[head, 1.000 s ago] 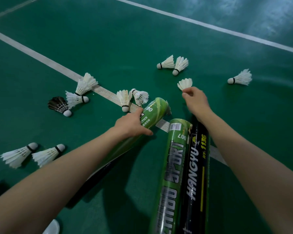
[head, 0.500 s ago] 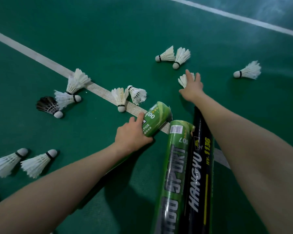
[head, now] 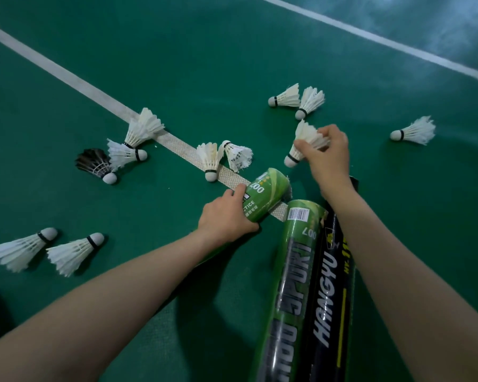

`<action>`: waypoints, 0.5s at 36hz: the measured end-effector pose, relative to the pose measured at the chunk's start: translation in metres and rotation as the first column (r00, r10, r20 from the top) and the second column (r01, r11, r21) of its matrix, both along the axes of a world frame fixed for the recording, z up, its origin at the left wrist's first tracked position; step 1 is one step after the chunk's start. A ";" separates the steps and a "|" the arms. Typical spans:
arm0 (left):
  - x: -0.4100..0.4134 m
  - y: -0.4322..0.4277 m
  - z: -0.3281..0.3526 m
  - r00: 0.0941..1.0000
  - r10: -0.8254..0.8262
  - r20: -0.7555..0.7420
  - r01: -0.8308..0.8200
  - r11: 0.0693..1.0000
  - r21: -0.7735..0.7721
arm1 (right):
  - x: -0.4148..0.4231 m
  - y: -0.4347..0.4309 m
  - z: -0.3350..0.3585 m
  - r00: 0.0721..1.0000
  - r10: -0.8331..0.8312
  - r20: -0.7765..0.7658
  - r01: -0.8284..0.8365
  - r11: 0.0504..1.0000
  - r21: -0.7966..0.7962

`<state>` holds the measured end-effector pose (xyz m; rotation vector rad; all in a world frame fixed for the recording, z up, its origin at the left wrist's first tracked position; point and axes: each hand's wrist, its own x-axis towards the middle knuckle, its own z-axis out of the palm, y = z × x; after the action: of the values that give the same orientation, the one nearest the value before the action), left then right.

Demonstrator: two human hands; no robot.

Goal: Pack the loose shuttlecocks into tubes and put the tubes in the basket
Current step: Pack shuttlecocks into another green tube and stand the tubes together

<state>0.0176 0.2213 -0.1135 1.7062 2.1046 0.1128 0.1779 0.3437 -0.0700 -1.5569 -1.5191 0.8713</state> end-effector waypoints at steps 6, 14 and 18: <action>0.003 -0.007 0.014 0.996 0.030 0.084 -0.024 0.997 -0.070 | 0.013 -0.032 0.002 0.997 -0.030 -0.069 0.018 0.986 -0.169; -0.026 -0.050 0.059 0.985 0.035 0.169 -0.066 0.982 0.179 | 0.016 -0.048 0.044 0.986 -0.033 -0.162 0.017 0.995 -0.097; -0.046 -0.054 0.082 0.946 0.012 0.324 -0.068 0.985 0.160 | 0.006 -0.056 0.060 0.996 0.040 -0.076 -0.041 0.999 -0.012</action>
<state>-0.0280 0.1673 -0.0315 1.6088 1.9290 0.5591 0.1838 0.2875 -0.0096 -1.4904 -1.4979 0.9544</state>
